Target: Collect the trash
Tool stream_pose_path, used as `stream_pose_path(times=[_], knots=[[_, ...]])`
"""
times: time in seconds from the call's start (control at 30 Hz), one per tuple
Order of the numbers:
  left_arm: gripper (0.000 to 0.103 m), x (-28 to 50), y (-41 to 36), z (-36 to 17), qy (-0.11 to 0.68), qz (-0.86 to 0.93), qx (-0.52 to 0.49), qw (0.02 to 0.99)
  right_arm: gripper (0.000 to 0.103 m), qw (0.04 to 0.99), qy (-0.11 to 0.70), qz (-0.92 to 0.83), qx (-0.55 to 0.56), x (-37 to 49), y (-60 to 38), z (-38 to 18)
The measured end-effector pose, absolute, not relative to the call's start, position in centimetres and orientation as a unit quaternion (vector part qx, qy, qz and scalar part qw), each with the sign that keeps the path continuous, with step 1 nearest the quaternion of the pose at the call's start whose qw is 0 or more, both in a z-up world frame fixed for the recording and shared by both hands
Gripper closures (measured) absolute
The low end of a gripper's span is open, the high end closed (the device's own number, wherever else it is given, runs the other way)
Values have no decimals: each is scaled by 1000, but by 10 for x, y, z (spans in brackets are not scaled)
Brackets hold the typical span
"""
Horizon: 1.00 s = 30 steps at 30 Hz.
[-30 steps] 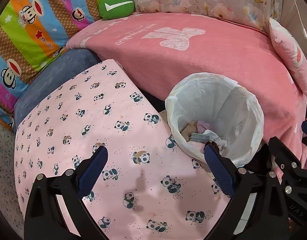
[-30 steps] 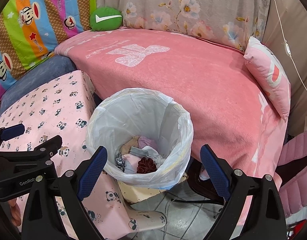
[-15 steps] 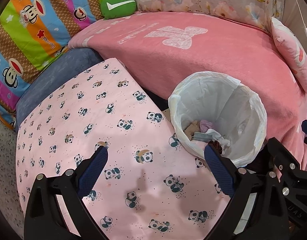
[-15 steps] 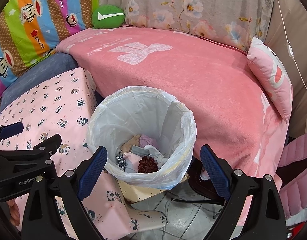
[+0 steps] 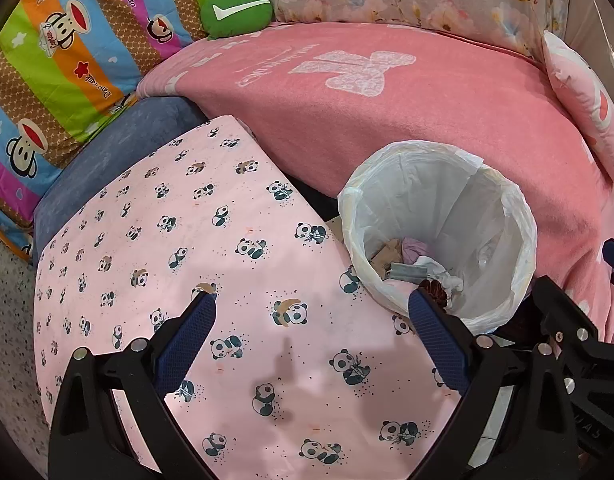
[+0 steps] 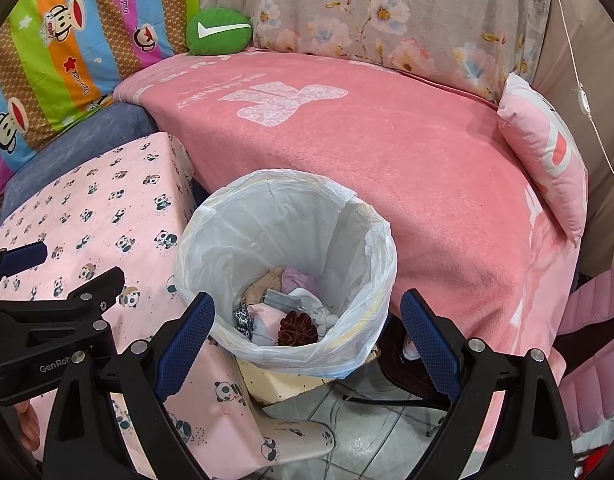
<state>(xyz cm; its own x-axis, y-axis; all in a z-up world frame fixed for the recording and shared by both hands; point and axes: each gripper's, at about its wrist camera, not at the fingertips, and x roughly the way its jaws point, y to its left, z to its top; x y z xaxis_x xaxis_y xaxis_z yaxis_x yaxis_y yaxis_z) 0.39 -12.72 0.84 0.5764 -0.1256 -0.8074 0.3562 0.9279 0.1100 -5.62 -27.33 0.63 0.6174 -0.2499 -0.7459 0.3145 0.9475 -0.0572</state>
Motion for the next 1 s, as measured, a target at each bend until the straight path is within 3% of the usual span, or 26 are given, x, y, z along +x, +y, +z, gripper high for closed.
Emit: stream_pose_path(times=[1.0], knots=[[10, 3, -125, 6, 441, -136, 133, 877, 11, 898, 410, -155, 39, -56, -273, 4]])
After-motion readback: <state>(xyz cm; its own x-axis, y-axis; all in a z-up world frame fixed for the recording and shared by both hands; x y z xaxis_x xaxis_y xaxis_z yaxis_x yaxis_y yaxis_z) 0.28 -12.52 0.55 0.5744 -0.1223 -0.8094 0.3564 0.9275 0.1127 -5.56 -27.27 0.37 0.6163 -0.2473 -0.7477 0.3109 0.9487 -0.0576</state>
